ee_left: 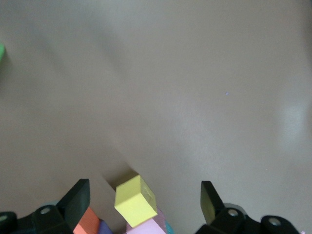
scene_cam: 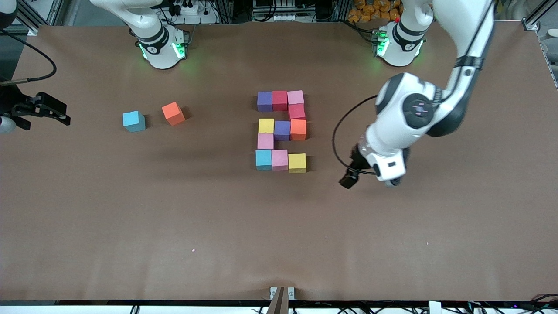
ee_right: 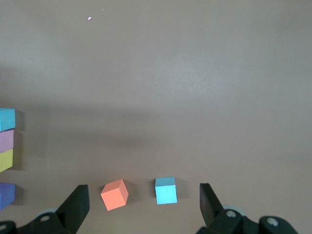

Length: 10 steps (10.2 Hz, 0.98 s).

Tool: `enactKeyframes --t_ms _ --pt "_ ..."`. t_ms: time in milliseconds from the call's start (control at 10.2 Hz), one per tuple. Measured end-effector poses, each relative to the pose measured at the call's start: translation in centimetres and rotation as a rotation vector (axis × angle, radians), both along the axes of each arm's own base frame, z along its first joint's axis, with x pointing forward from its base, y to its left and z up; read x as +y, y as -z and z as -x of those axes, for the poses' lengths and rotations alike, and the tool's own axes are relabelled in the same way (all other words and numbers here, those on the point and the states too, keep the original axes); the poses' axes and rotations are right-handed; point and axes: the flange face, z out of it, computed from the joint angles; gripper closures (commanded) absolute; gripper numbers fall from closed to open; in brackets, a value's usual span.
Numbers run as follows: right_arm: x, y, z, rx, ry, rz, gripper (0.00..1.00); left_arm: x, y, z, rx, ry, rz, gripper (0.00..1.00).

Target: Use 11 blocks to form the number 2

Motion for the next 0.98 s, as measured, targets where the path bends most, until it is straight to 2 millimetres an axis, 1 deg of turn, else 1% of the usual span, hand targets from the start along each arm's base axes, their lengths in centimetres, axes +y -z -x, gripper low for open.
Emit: enactKeyframes --t_ms 98,196,391,489,685,881,978 --pt "-0.1 0.0 0.1 0.006 0.002 0.0 0.0 1.3 -0.7 -0.7 -0.019 0.077 -0.045 0.0" --pt "-0.2 -0.1 0.3 0.009 0.003 0.0 0.0 2.1 -1.6 -1.1 -0.043 0.159 -0.11 0.0" --pt "0.0 -0.2 0.3 0.008 0.0 -0.001 0.0 2.5 -3.7 -1.3 -0.057 0.292 -0.169 0.0" --pt "0.1 -0.2 0.3 0.007 -0.002 -0.001 0.0 3.1 -4.6 -1.3 -0.054 0.367 -0.187 0.0" --pt "0.1 -0.2 0.3 0.006 -0.001 -0.001 0.0 6.3 -6.5 -1.7 -0.06 0.486 -0.222 0.0" --pt "0.1 -0.2 0.3 0.005 -0.001 0.0 0.0 9.5 -8.3 -2.2 -0.079 0.557 -0.234 0.0" --pt "0.0 -0.2 0.3 0.006 0.001 0.003 0.0 10.4 -8.7 -2.3 -0.086 0.588 -0.237 0.0"
